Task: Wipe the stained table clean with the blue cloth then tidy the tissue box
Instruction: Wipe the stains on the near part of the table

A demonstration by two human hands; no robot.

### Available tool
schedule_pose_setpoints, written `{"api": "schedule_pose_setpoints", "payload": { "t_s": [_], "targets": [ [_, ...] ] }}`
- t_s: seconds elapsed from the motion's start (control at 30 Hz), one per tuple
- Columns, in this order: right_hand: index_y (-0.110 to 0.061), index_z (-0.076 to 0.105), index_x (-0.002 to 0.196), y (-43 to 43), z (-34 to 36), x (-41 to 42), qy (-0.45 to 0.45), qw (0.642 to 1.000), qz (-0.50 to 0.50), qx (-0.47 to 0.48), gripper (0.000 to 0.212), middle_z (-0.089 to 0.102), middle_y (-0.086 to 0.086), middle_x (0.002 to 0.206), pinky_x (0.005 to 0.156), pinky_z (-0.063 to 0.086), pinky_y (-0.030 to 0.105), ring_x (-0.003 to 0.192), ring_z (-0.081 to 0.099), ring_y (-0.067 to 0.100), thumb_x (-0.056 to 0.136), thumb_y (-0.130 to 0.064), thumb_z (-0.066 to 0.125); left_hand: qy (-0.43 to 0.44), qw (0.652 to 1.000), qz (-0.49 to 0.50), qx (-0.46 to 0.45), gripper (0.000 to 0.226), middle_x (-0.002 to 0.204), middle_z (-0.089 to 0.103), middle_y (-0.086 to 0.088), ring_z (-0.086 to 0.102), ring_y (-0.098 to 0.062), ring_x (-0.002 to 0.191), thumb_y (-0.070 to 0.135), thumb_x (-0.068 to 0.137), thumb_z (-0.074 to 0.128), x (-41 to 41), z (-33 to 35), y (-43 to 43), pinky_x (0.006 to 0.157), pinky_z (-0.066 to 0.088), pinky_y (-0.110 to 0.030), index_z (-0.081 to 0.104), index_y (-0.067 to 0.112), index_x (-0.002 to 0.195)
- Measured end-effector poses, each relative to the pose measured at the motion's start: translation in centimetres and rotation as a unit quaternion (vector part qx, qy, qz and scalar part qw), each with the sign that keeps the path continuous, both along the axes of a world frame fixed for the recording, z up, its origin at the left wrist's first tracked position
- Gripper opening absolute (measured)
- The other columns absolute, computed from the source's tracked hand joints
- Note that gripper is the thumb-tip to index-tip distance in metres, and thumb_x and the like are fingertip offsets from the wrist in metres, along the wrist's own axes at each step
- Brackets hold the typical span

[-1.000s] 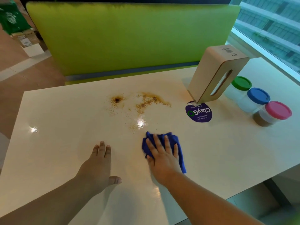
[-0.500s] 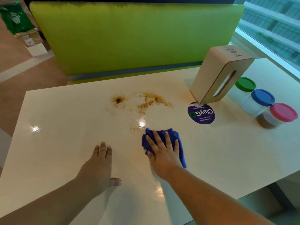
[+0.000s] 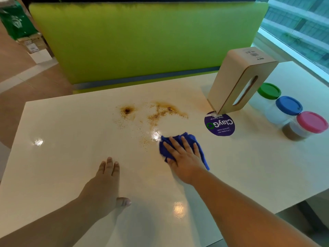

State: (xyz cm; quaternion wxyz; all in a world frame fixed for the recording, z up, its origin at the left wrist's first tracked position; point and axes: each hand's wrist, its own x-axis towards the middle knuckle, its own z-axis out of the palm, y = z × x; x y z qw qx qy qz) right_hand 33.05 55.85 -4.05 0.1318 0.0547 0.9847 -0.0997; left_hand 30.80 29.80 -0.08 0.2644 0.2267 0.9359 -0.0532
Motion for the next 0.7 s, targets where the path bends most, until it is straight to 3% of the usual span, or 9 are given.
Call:
{"api": "schedule_pose_setpoints", "payload": {
  "t_s": [0.2, 0.33, 0.4, 0.5, 0.6, 0.7],
  "targets": [
    [-0.047, 0.004, 0.148, 9.3, -0.8, 1.9, 0.019, 0.965, -0.261, 0.019, 0.054, -0.004, -0.020, 0.158, 0.116, -0.003, 0.051, 0.146, -0.009, 0.017, 0.098, -0.051, 0.024, -0.003, 1.000, 0.003, 0.008, 0.119, 0.155, -0.021, -0.015, -0.010, -0.027, 0.146, 0.076, 0.073, 0.047, 0.1, 0.0, -0.2, 0.113, 0.026, -0.033, -0.013, 0.006, 0.147],
    [-0.047, -0.002, 0.148, 10.6, -0.3, 2.4, -0.017, 0.935, -0.353, 0.017, 0.054, -0.008, -0.016, 0.159, 0.114, -0.003, 0.058, 0.146, -0.014, 0.024, 0.099, -0.051, 0.020, 0.000, 1.000, 0.000, 0.005, 0.119, 0.155, -0.020, -0.016, -0.009, -0.027, 0.146, 0.077, 0.073, 0.046, 0.2, 0.0, -0.2, 0.112, 0.029, -0.033, -0.013, 0.006, 0.147],
    [-0.048, -0.003, 0.147, 8.2, 0.0, 2.0, -0.021, 0.942, -0.335, 0.010, 0.055, -0.013, -0.016, 0.158, 0.112, -0.004, 0.060, 0.145, -0.016, 0.028, 0.098, -0.053, 0.020, 0.005, 1.000, -0.004, -0.002, 0.119, 0.156, -0.019, -0.016, -0.008, -0.028, 0.146, 0.078, 0.072, 0.044, 0.2, 0.1, -0.1, 0.112, 0.030, -0.033, -0.012, 0.006, 0.147],
    [-0.048, -0.004, 0.147, 2.0, 0.0, 3.2, -0.006, 0.983, -0.180, 0.017, 0.055, -0.014, -0.018, 0.157, 0.112, -0.011, 0.056, 0.144, -0.019, 0.027, 0.097, -0.053, 0.019, 0.002, 1.000, -0.010, -0.013, 0.120, 0.155, -0.018, -0.018, -0.007, -0.029, 0.146, 0.080, 0.072, 0.041, 0.1, 0.1, 0.0, 0.113, 0.027, -0.033, -0.012, 0.004, 0.147],
    [-0.050, -0.006, 0.145, -1.3, 0.1, 6.2, 0.001, 0.999, -0.051, 0.007, 0.054, -0.014, -0.020, 0.156, 0.111, -0.020, 0.051, 0.142, -0.026, 0.020, 0.095, -0.055, 0.012, -0.004, 1.000, 0.001, -0.017, 0.122, 0.155, -0.018, -0.018, -0.007, -0.031, 0.146, 0.080, 0.070, 0.042, -0.2, 0.2, 0.1, 0.114, 0.024, -0.035, -0.013, 0.003, 0.147],
    [-0.052, -0.004, 0.144, 2.3, -0.3, 8.5, 0.017, 0.997, -0.078, 0.009, 0.053, -0.012, -0.023, 0.155, 0.112, -0.020, 0.046, 0.142, -0.025, 0.015, 0.095, -0.055, 0.015, -0.006, 1.000, 0.000, -0.016, 0.124, 0.156, -0.015, -0.019, -0.004, -0.032, 0.146, 0.081, 0.069, 0.044, -0.3, 0.2, 0.2, 0.116, 0.022, -0.037, -0.011, 0.002, 0.147]
  ]
}}
